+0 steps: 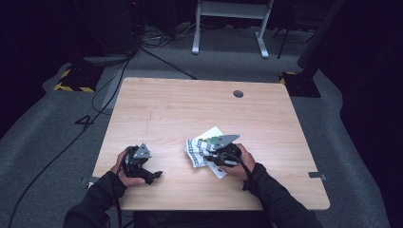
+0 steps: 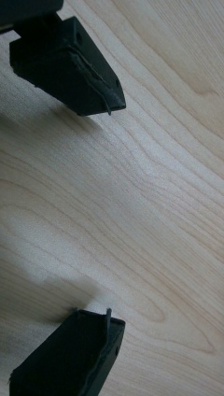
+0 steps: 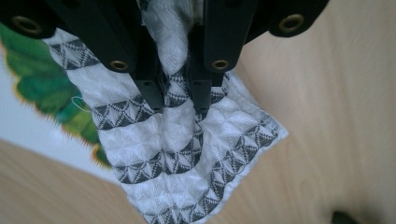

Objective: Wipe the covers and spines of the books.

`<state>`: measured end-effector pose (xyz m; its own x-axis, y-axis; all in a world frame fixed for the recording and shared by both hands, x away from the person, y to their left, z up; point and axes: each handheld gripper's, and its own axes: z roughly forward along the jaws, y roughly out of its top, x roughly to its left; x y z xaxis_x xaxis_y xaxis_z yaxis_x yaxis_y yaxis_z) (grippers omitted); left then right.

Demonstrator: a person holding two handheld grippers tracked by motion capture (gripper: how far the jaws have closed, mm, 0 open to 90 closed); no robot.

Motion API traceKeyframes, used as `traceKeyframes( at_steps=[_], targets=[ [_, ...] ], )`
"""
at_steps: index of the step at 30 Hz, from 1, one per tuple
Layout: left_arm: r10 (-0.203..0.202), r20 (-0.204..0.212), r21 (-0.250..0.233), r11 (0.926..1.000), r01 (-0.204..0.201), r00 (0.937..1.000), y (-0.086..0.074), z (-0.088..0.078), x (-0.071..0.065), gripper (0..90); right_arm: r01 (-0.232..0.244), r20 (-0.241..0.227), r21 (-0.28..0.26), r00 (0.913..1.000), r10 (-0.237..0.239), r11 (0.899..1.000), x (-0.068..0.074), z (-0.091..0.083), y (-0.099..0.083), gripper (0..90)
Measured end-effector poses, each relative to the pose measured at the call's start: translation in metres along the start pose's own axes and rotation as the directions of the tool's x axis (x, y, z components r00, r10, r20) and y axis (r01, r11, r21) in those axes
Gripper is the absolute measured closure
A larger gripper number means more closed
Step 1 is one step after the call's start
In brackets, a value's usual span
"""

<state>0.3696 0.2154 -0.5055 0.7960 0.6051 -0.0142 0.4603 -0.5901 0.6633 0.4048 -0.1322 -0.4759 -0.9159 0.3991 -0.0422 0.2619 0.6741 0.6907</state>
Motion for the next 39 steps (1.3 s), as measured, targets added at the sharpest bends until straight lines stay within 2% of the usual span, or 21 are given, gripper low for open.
traceKeyframes(
  at_steps=[1,2,3,4,6,9,11,15,18,19,20,21,22,23,24,28,29,31,35,37,39],
  targets=[
    [0.000,0.000,0.000,1.0000,0.000,1.0000,0.000,0.000,0.000,0.6,0.000,0.000,0.000,1.0000,0.000,1.000,0.000,0.000,0.000,80.4],
    [-0.006,-0.002,-0.001,1.0000,0.006,1.0000,0.000,0.000,-0.001,0.6,0.014,0.000,0.020,0.9999,-0.014,1.000,0.006,-0.012,-0.011,80.3],
    [-0.006,-0.002,-0.001,1.0000,0.006,1.0000,0.000,0.000,-0.001,0.7,0.014,0.000,0.020,0.9999,-0.014,1.000,0.006,-0.012,-0.011,80.3],
    [-0.007,-0.004,-0.001,1.0000,0.007,1.0000,0.000,0.000,-0.001,0.7,0.010,-0.001,0.021,0.9999,-0.010,1.000,0.008,-0.023,-0.023,80.2],
    [-0.007,-0.004,-0.001,1.0000,0.007,1.0000,0.000,0.000,-0.001,0.7,0.001,0.000,0.023,1.0000,-0.001,1.000,0.008,-0.029,-0.029,80.2],
    [-0.007,-0.003,-0.001,1.0000,0.007,1.0000,0.000,0.000,-0.001,0.7,-0.016,0.068,0.045,0.9976,0.013,0.999,0.000,-0.046,-0.045,79.9],
    [-0.006,-0.002,0.000,1.0000,0.006,1.0000,0.000,0.000,-0.001,0.7,-0.020,0.086,0.046,0.9961,0.016,0.999,-0.004,-0.048,-0.048,79.9],
    [0.000,0.000,0.002,1.0000,0.000,1.0000,0.001,0.001,0.000,0.4,-0.059,0.152,0.058,0.9872,0.050,0.997,-0.025,-0.049,-0.048,79.9],
    [-0.001,0.001,0.003,1.0000,0.001,1.0000,0.001,0.001,0.000,0.5,-0.085,0.186,0.056,0.9799,0.073,0.995,-0.043,-0.041,-0.040,80.0],
    [-0.001,0.001,0.003,1.0000,0.001,1.0000,0.001,0.001,0.000,0.5,-0.107,0.202,0.058,0.9748,0.094,0.993,-0.053,-0.035,-0.033,80.0],
    [-0.001,0.001,0.002,1.0000,0.001,1.0000,0.001,0.001,0.000,0.4,-0.108,0.210,0.059,0.9731,0.093,0.992,-0.058,-0.030,-0.029,80.0],
    [-0.001,0.001,0.002,1.0000,0.001,1.0000,0.001,0.001,0.000,0.4,-0.108,0.210,0.059,0.9731,0.093,0.992,-0.058,-0.030,-0.029,80.0],
    [-0.001,0.001,0.003,1.0000,0.001,1.0000,0.001,0.001,0.000,0.4,-0.109,0.223,0.063,0.9704,0.093,0.992,-0.065,-0.021,-0.019,80.0],
    [-0.001,0.001,0.003,1.0000,0.001,1.0000,0.001,0.001,0.000,0.5,-0.109,0.223,0.063,0.9704,0.093,0.992,-0.065,-0.021,-0.019,80.0],
    [-0.001,0.002,0.002,1.0000,0.001,1.0000,0.001,0.001,0.000,0.5,-0.115,0.226,0.061,0.9691,0.098,0.991,-0.072,-0.012,-0.009,80.0],
    [0.002,0.004,0.001,1.0000,-0.002,1.0000,0.001,0.001,0.000,0.4,-0.116,0.242,0.076,0.9658,0.094,0.990,-0.082,0.004,0.009,80.0],
    [0.002,0.004,0.001,1.0000,-0.002,1.0000,0.001,0.001,0.000,0.5,-0.116,0.242,0.076,0.9658,0.094,0.990,-0.082,0.004,0.009,80.0],
    [0.005,0.006,0.000,1.0000,-0.005,1.0000,0.002,0.002,0.000,0.5,-0.118,0.255,0.095,0.9628,0.090,0.989,-0.086,0.018,0.026,80.0],
    [0.006,0.007,0.000,1.0000,-0.006,1.0000,0.002,0.002,0.000,0.5,-0.091,0.262,0.112,0.9634,0.059,0.990,-0.085,0.029,0.039,80.0],
    [0.007,0.007,0.000,1.0000,-0.007,0.9999,0.002,0.002,0.000,0.5,-0.054,0.263,0.124,0.9646,0.020,0.991,-0.078,0.039,0.051,80.1],
    [0.008,0.008,0.000,1.0000,-0.008,0.9999,0.002,0.002,0.000,0.5,-0.037,0.248,0.125,0.9687,0.005,0.991,-0.072,0.042,0.055,80.1]
  ],
)
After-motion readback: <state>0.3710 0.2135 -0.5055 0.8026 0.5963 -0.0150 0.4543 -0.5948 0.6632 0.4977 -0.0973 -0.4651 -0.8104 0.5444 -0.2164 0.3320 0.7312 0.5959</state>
